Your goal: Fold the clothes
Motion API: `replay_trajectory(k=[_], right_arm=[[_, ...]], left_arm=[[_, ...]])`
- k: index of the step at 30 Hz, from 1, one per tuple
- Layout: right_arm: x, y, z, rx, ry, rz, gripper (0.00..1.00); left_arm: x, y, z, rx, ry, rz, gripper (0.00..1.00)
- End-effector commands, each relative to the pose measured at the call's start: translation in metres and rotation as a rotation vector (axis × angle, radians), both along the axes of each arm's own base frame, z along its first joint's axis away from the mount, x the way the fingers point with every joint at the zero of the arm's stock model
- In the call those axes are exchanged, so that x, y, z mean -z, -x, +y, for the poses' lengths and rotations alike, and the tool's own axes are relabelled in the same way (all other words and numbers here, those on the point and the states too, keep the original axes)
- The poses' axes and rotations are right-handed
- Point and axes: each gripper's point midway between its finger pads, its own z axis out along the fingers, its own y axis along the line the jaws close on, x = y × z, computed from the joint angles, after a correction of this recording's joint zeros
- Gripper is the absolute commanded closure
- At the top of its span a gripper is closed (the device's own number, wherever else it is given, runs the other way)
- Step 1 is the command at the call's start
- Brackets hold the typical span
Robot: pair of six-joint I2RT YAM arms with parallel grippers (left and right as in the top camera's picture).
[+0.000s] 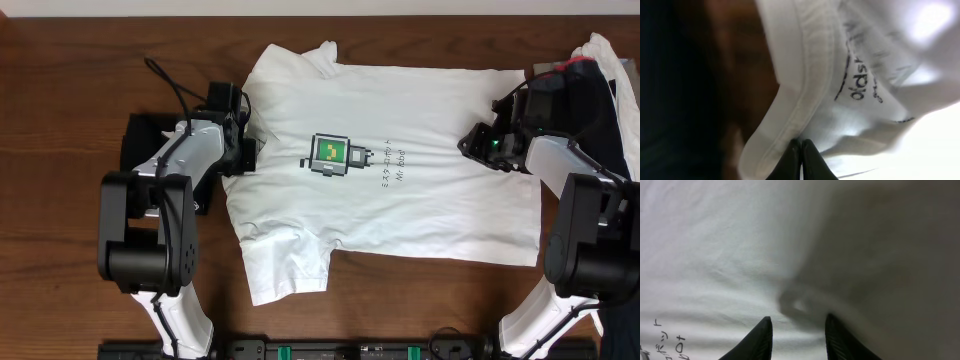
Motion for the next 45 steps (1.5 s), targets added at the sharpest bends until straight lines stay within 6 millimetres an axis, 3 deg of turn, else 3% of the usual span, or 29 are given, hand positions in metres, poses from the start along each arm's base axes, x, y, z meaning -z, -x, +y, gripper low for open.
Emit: replay_trajectory(k=[1, 6, 10, 12, 17, 19, 22, 25, 29, 36, 40, 45], right_arm=[[0.041, 0.027, -0.004, 0.028, 0.036, 0.136, 0.66], [0.041, 0.027, -0.004, 0.028, 0.036, 0.136, 0.66], [0.040, 0.025, -0.005, 0.029, 0.037, 0.127, 0.65], [0.038, 0.022, -0.006, 0.028, 0.038, 0.116, 0.64], [0.007, 0.005, -0.002, -0.005, -0.024, 0.022, 0.62], [-0.011, -0.001, 0.001, -0.014, -0.043, -0.024, 0.62], [-0.037, -0.008, 0.005, -0.030, -0.054, -0.089, 0.66], [-0.057, -0.011, 0.009, -0.041, -0.052, -0.135, 0.74], [-0.064, -0.008, 0.023, -0.077, -0.079, -0.141, 0.78], [-0.060, -0.001, 0.042, -0.133, -0.079, -0.115, 0.80], [-0.060, -0.001, 0.044, -0.137, -0.078, -0.114, 0.80], [-0.059, -0.001, 0.043, -0.133, -0.071, -0.112, 0.80]], left_arm=[[0.020, 0.034, 0.039, -0.158, -0.124, 0.119, 0.94], [0.009, 0.036, 0.049, -0.222, -0.118, 0.110, 0.94], [-0.014, 0.019, 0.048, -0.224, -0.107, 0.032, 0.93], [-0.029, 0.008, 0.047, -0.221, -0.093, -0.023, 0.87], [-0.066, -0.012, 0.044, -0.220, -0.061, -0.150, 0.83], [-0.075, -0.022, 0.030, -0.170, 0.011, -0.195, 0.83], [-0.088, -0.044, -0.005, -0.036, 0.182, -0.284, 0.83], [-0.097, -0.062, -0.033, 0.082, 0.269, -0.367, 0.83], [-0.093, -0.081, -0.057, 0.187, 0.274, -0.438, 0.83], [-0.050, -0.104, -0.082, 0.235, 0.285, -0.458, 0.84], [-0.028, -0.108, -0.076, 0.218, 0.249, -0.441, 0.89], [-0.014, -0.115, -0.057, 0.176, 0.147, -0.448, 0.89]])
